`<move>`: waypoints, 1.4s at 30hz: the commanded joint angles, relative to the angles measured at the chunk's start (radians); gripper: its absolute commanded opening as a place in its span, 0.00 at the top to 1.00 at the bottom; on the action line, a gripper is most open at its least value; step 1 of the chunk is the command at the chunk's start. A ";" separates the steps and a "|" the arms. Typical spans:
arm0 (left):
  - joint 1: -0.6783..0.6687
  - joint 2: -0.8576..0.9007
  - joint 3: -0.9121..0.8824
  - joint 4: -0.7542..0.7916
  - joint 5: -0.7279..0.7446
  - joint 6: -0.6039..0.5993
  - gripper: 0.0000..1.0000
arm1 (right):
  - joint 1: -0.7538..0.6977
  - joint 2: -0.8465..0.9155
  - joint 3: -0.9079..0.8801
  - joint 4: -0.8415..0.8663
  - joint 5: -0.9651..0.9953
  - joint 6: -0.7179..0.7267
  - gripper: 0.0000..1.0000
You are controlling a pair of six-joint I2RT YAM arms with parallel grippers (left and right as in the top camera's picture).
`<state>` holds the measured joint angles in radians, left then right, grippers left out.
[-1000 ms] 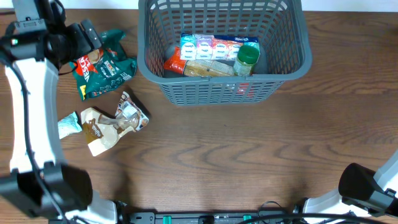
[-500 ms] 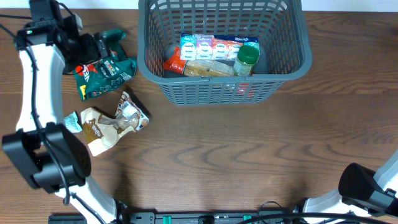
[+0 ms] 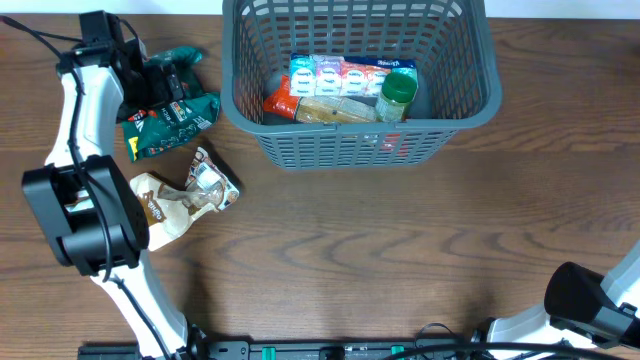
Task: Pack container
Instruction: 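Reach the left gripper to the green coffee bag and grasp it, then lift the coffee bag with the left gripper and drop it into the basket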
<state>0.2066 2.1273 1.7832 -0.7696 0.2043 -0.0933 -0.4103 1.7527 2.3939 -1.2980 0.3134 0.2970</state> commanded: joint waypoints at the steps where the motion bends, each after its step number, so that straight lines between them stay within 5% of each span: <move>1: -0.002 0.043 0.003 0.018 -0.014 -0.044 0.01 | -0.005 -0.011 -0.001 -0.002 0.008 0.013 0.01; 15: -0.050 0.220 0.003 0.022 -0.014 -0.050 0.05 | -0.005 -0.011 -0.001 -0.002 0.008 0.013 0.01; 16: -0.051 0.223 0.003 0.015 -0.014 -0.050 0.35 | -0.005 -0.011 -0.001 -0.002 0.008 0.013 0.01; 18: -0.051 0.224 -0.001 0.007 -0.014 -0.039 0.78 | -0.005 -0.011 -0.001 -0.002 0.008 0.013 0.01; 19: -0.051 0.224 -0.002 0.004 -0.014 -0.037 0.92 | -0.005 -0.011 -0.001 -0.002 0.008 0.013 0.01; 20: -0.051 0.224 -0.003 0.003 -0.014 -0.034 0.94 | -0.005 -0.011 -0.001 -0.002 0.008 0.013 0.01; 29: -0.045 0.186 -0.005 -0.003 -0.014 -0.019 0.94 | -0.005 -0.011 -0.001 -0.002 0.008 0.013 0.01; 42: 0.002 -0.274 -0.004 0.059 -0.014 0.016 0.94 | -0.005 -0.011 -0.001 -0.002 0.008 0.013 0.01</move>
<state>0.2012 2.0560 1.7359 -0.7433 0.1734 -0.1047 -0.4103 1.7527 2.3939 -1.2984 0.3134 0.2970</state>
